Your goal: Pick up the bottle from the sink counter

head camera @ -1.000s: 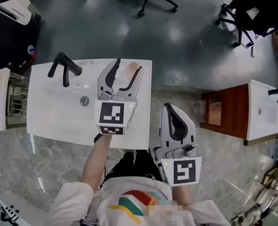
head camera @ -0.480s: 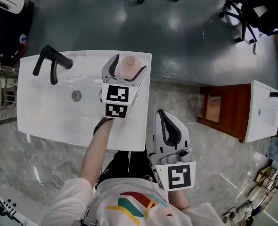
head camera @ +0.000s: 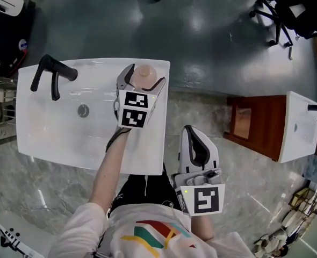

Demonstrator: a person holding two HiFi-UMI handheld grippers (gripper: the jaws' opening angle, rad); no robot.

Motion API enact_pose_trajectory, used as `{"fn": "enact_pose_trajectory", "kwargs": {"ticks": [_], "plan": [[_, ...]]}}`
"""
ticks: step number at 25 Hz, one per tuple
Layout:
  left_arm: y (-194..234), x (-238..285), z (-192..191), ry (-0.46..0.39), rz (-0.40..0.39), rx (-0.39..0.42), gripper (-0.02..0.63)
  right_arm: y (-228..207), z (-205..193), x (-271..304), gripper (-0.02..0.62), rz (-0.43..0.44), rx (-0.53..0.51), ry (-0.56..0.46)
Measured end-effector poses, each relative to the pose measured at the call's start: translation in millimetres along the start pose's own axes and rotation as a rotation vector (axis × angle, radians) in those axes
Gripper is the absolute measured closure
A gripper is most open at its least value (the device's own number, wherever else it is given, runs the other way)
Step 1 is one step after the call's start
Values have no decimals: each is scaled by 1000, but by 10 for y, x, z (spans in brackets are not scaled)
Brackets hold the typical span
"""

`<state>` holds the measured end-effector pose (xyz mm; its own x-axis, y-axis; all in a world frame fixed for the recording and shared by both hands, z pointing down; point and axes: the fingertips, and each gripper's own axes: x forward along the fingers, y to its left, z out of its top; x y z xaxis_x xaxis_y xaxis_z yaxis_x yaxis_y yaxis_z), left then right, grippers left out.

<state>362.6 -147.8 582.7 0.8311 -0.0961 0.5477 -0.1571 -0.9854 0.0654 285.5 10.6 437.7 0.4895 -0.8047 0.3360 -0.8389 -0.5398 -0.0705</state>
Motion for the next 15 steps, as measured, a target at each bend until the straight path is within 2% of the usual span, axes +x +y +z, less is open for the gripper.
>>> {"fn": "enact_pose_trajectory", "kwargs": {"ticks": [6,15], "plan": [[34,69,-20,19,17,-16,201,11,-9,12,584,6,4,0],[65,125,-75,64,59,6,202,-22,-62,-41,584,-11,28,4]]}}
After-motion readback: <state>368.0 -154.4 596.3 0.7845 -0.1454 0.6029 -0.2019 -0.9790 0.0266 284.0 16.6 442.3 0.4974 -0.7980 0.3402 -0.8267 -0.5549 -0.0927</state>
